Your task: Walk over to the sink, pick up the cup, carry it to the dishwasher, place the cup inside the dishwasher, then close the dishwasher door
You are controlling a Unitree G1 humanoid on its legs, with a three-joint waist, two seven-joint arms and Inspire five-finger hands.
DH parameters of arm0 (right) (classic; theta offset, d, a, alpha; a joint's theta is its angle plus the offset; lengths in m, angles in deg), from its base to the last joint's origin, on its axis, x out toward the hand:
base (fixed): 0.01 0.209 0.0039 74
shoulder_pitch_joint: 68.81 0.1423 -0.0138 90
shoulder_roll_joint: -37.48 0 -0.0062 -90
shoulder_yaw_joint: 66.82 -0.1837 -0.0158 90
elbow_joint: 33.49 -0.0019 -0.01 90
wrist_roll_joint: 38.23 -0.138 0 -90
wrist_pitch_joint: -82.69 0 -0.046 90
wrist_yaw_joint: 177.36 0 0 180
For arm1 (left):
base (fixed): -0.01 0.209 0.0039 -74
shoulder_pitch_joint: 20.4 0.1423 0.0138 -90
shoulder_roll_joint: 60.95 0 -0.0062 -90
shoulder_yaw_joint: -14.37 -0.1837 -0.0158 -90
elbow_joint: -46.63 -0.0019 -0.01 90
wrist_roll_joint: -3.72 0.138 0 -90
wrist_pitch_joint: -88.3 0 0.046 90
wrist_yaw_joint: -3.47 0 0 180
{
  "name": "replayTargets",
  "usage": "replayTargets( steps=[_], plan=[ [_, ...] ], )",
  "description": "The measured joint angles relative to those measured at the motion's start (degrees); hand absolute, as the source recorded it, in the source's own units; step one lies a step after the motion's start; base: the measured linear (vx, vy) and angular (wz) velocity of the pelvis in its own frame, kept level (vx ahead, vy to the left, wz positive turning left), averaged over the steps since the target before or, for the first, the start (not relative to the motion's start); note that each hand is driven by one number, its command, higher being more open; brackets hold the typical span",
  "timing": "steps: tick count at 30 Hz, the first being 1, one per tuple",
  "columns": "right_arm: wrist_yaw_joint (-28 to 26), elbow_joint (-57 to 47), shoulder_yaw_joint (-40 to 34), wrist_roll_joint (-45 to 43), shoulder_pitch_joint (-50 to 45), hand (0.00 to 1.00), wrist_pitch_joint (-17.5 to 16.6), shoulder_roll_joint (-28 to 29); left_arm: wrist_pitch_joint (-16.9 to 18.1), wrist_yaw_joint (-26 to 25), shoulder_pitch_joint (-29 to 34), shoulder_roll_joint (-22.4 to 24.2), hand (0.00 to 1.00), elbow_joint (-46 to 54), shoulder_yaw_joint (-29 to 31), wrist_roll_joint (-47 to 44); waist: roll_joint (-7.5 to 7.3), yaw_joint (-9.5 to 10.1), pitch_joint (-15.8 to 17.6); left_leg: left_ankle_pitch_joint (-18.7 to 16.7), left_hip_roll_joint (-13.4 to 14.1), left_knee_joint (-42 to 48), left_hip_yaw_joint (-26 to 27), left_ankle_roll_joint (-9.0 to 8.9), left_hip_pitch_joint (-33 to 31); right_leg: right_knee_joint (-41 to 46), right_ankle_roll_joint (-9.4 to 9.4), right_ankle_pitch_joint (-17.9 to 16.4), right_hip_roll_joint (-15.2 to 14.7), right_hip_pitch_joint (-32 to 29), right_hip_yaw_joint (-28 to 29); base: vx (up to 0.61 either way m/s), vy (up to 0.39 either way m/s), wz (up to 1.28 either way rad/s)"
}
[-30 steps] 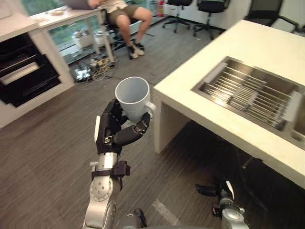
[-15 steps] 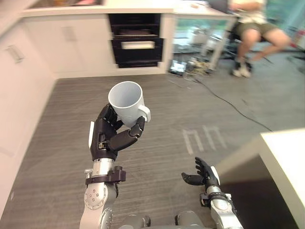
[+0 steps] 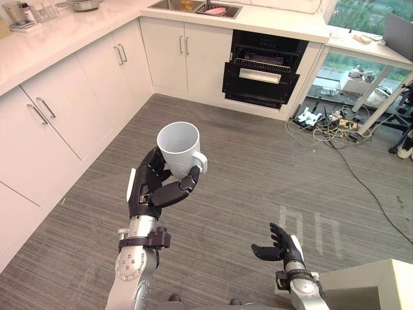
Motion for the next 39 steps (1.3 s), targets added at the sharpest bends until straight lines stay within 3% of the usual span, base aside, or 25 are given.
replayTargets(
  steps=[5,12,14,17,19,22,23,24,25,26,27,28,30,33,34,35,36,37,38,39],
  plan=[
    [-0.05,0.00,-0.01,0.00,-0.23,0.90,-0.03,0.00,0.00,-0.03,0.04,0.71,0.30,-0.02,0.07,-0.01,0.12,0.03,-0.04,-0.07,0.15,-0.37,0.85,-0.03,1.04,-0.31,0.04,0.14,0.19,-0.02,1.36,0.00,-0.001,-0.12],
    [0.17,0.55,-0.60,-0.26,-3.03,0.90,0.08,-0.08,-0.09,-0.21,-0.87,2.63,0.30,-3.15,-2.31,-0.01,1.68,-1.32,-0.84,0.12,-0.39,-0.92,-0.66,0.24,0.60,-1.28,0.23,0.19,-0.17,0.28,0.28,0.02,-0.007,0.07],
    [0.47,2.00,-2.31,-0.85,-0.64,0.90,0.16,-0.12,-0.21,-0.43,-3.07,3.78,0.30,-4.70,-2.68,-0.02,2.22,-1.18,0.28,0.16,-1.28,1.85,-4.36,0.29,-1.48,-0.19,0.41,-0.30,-0.79,0.11,-1.45,-0.03,-0.017,0.40],
    [1.45,3.49,-2.59,-1.82,3.87,0.90,0.18,-0.94,-0.27,-1.29,-4.21,3.82,0.30,-4.54,-1.84,-0.05,3.04,-0.75,2.49,0.07,-1.94,4.41,-4.89,0.42,-2.62,2.35,0.50,-1.52,-1.53,-0.12,-2.94,-0.11,0.002,0.35],
    [1.83,3.51,-2.63,-1.81,5.81,0.90,0.17,-1.00,-0.27,-1.42,-3.90,3.76,0.30,-3.67,-1.21,-0.05,3.48,1.72,3.22,-2.16,-1.06,6.06,-4.33,1.72,-3.23,2.55,0.44,-2.70,-1.25,-0.15,-3.44,-0.12,0.025,0.10],
    [1.72,3.21,-2.32,-1.77,7.61,0.90,0.17,-0.63,-0.24,-1.47,-1.54,4.39,0.30,-0.28,1.76,-0.05,3.42,3.29,3.35,-6.53,-0.59,12.92,-4.41,2.89,-6.50,3.53,0.90,-3.44,-0.69,-0.85,-3.25,-0.06,0.066,-0.05],
    [1.74,3.09,-2.35,-1.73,7.88,0.90,0.17,-0.61,-0.21,-1.47,-1.02,4.45,0.30,0.48,2.35,-0.05,3.11,3.42,3.56,-7.70,-0.75,14.77,-4.37,3.63,-7.20,4.81,1.18,-4.31,-0.93,-1.36,-3.15,0.04,0.167,-0.05],
    [1.79,2.49,-2.63,-1.64,8.04,0.90,0.17,-0.60,-0.15,-1.47,-0.24,4.43,0.30,1.66,3.28,-0.05,2.75,3.47,3.89,-10.55,-1.57,19.08,-3.53,6.14,-8.41,9.11,2.18,-6.85,-2.20,-2.66,-3.07,0.07,0.213,0.06],
    [1.99,1.47,-2.88,-1.46,7.59,0.90,0.23,-0.58,-0.08,-1.46,0.27,4.21,0.30,2.31,3.51,-0.05,2.59,3.19,4.14,-13.51,-2.94,21.79,-2.32,7.05,-8.42,15.72,2.77,-10.14,-4.44,-4.12,-2.76,0.09,0.216,0.07],
    [2.07,0.90,-3.00,-1.34,7.40,0.90,0.26,-0.54,-0.01,-1.47,0.48,4.18,0.30,2.60,3.46,-0.03,1.68,3.16,4.55,-14.62,-4.08,22.48,-1.98,6.86,-8.23,20.29,3.57,-11.39,-5.71,-5.44,-2.17,0.11,0.193,0.07],
    [2.03,0.22,-3.07,-1.24,7.45,0.90,0.30,-0.50,0.01,-1.56,0.52,4.03,0.30,2.67,3.52,-0.03,0.89,3.12,5.08,-15.96,-5.69,23.20,-1.94,8.66,-7.86,28.11,2.92,-11.60,-7.50,-8.76,-0.53,0.17,0.172,0.29],
    [2.04,-0.20,-3.31,-1.23,7.45,0.90,0.65,0.28,-0.10,-1.58,0.60,3.56,0.30,2.64,3.21,0.01,0.82,2.06,6.03,-16.48,-6.61,22.60,-3.13,10.35,-6.53,37.73,1.07,-9.30,-7.91,-13.56,1.78,0.21,0.159,0.40],
    [1.94,-1.76,-3.21,-1.24,7.20,0.90,1.09,1.86,-0.08,-1.61,0.67,3.22,0.30,2.69,3.08,0.01,0.70,1.54,6.24,-16.92,-6.31,21.04,-4.46,11.33,-5.20,36.98,0.65,-11.30,-5.97,-16.31,0.79,0.32,0.113,0.34],
    [1.72,-4.96,-2.94,-1.28,7.21,0.90,1.00,2.53,-0.14,-1.66,-1.30,1.98,0.30,1.47,1.36,0.02,0.47,1.04,6.67,-17.11,-6.21,16.37,-6.25,11.12,-1.80,26.61,0.92,-10.73,-1.49,-19.90,-0.41,0.39,0.031,0.30],
    [1.73,-6.34,-2.96,-1.28,7.22,0.90,0.98,2.31,-0.11,-1.63,-2.50,1.65,0.30,1.32,0.01,0.05,0.42,0.42,7.21,-17.25,-6.32,13.58,-7.65,10.90,0.67,21.19,1.23,-8.23,-0.17,-21.63,-1.28,0.56,-0.054,0.78],
    [1.75,-7.32,-2.93,-1.28,7.21,0.90,0.98,1.99,-0.07,-1.57,-3.76,1.70,0.30,0.90,-1.29,0.09,0.38,-0.53,7.22,-17.66,-6.41,11.25,-9.38,10.10,3.22,13.85,0.88,-2.98,0.17,-22.85,-1.91,0.51,-0.079,0.82],
    [1.77,-7.52,-2.89,-1.28,7.25,0.90,0.98,1.68,0.04,-1.48,-4.43,1.77,0.30,0.35,-1.82,0.11,0.49,-1.07,7.17,-17.86,-6.36,10.54,-10.57,9.24,4.50,12.41,0.49,0.43,0.22,-23.16,-2.21,0.89,-0.183,0.94],
    [1.66,-7.66,-2.12,-1.26,7.45,0.90,1.21,0.14,-0.08,-1.16,-5.41,2.86,0.30,-2.34,-3.56,0.25,4.10,-1.38,5.63,-19.45,-2.14,10.48,-13.23,3.54,7.75,14.08,-2.76,3.00,2.60,-21.18,-5.52,0.94,-0.226,0.83],
    [1.64,-8.21,-2.09,-1.26,7.85,0.90,1.26,0.20,-0.28,-0.99,-6.12,4.06,0.30,-3.75,-4.23,0.26,4.64,-1.97,5.91,-17.49,-1.53,14.98,-15.46,0.44,7.39,19.33,-2.69,1.42,2.22,-21.00,-7.98,1.07,-0.293,0.85],
    [1.54,-9.33,-1.99,-1.27,7.19,0.90,1.28,0.19,-0.47,-1.01,-6.26,5.25,0.30,-5.10,-4.41,0.21,4.63,-2.73,6.68,-14.17,-1.85,20.85,-15.92,-2.06,6.90,26.85,-4.02,0.60,1.06,-21.55,-10.51,0.64,-0.279,0.66]
  ],
)
